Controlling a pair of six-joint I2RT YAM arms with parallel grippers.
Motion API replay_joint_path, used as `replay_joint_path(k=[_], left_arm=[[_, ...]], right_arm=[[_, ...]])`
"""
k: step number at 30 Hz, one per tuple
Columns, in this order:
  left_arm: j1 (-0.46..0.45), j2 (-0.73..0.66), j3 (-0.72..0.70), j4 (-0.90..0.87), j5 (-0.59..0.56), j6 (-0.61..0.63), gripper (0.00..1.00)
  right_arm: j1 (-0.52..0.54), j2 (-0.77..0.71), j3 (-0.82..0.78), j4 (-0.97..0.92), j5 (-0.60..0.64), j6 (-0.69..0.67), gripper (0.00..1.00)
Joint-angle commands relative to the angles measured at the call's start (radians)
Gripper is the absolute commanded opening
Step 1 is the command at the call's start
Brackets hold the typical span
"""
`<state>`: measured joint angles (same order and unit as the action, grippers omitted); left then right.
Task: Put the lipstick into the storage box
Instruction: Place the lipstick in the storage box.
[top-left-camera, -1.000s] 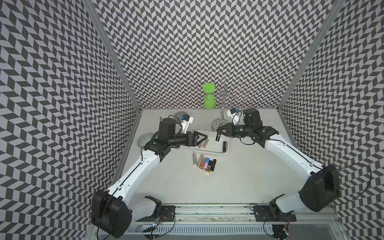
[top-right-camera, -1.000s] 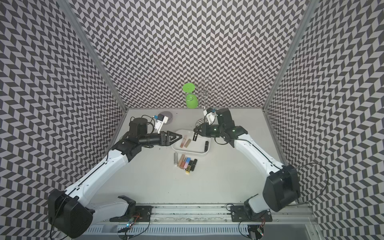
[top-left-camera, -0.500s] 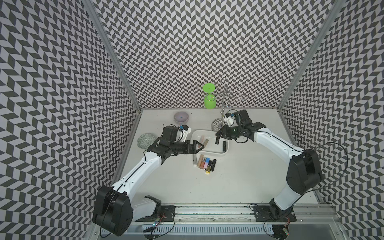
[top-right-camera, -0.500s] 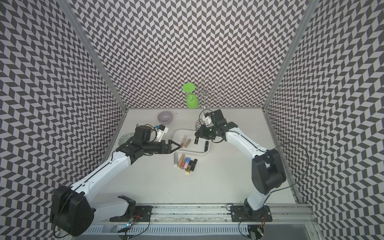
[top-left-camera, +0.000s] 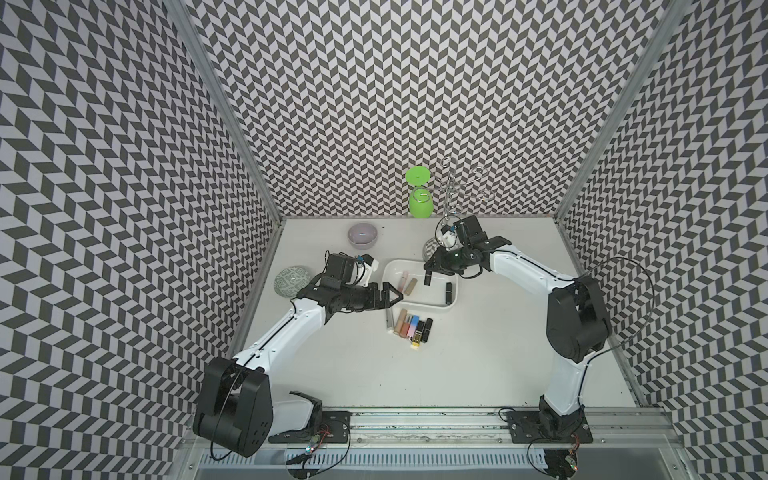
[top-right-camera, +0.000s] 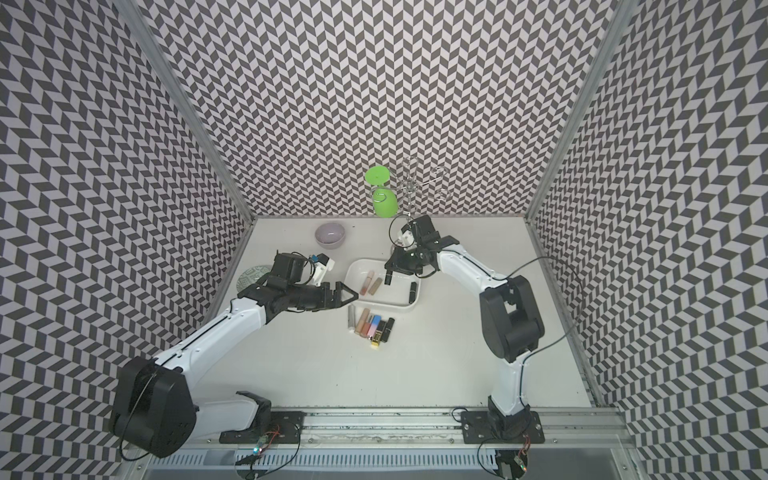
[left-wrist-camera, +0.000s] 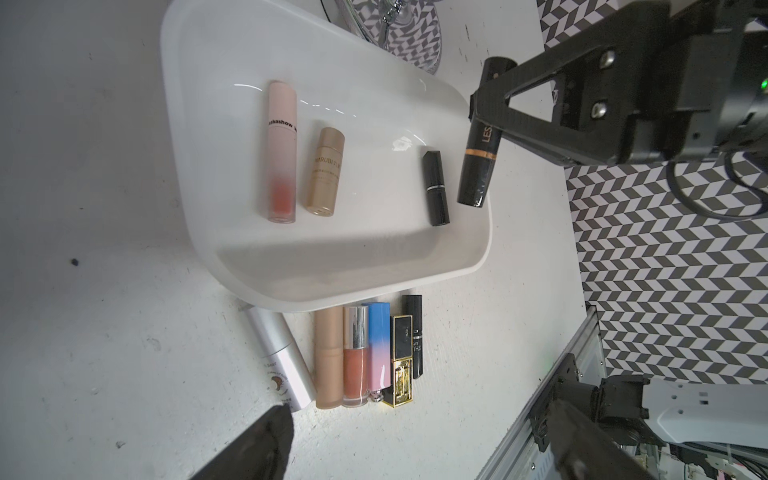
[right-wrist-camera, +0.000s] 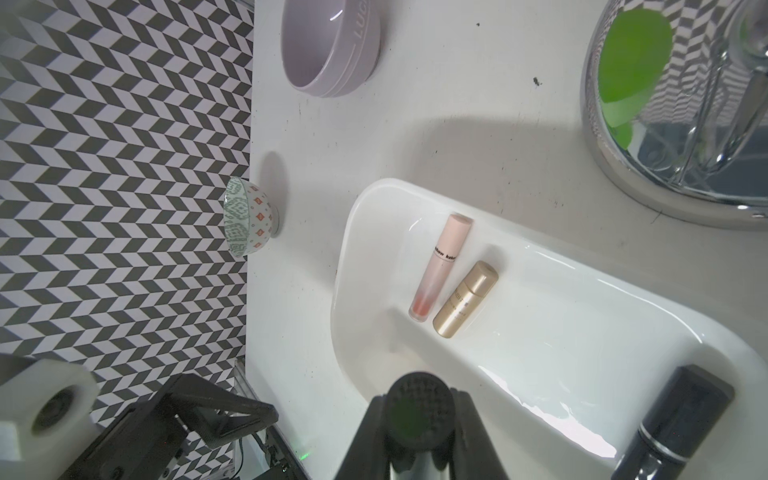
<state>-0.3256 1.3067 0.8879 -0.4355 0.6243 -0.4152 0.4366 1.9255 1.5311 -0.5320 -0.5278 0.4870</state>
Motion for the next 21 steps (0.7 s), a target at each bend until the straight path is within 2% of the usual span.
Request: replay_joint_path(k=[1,12,21], left_arm=[[0.013,0.024,-0.001,0.013,0.013,0.015,0.99],[0.023,0.095,0.031,0.024,0.023,0.018,0.99],[0.038,0.134,0.026,0.004,0.023,0.056,0.99]], right_arm=[[-0.004,0.035,0.046,-0.002,-0.008,-0.033,0.16],[-0.018,0.143,0.109,-0.002,-0.028,-0.039,0.16],[-0.016,0.188,0.067,0.047,-0.043,-0.014,0.16]])
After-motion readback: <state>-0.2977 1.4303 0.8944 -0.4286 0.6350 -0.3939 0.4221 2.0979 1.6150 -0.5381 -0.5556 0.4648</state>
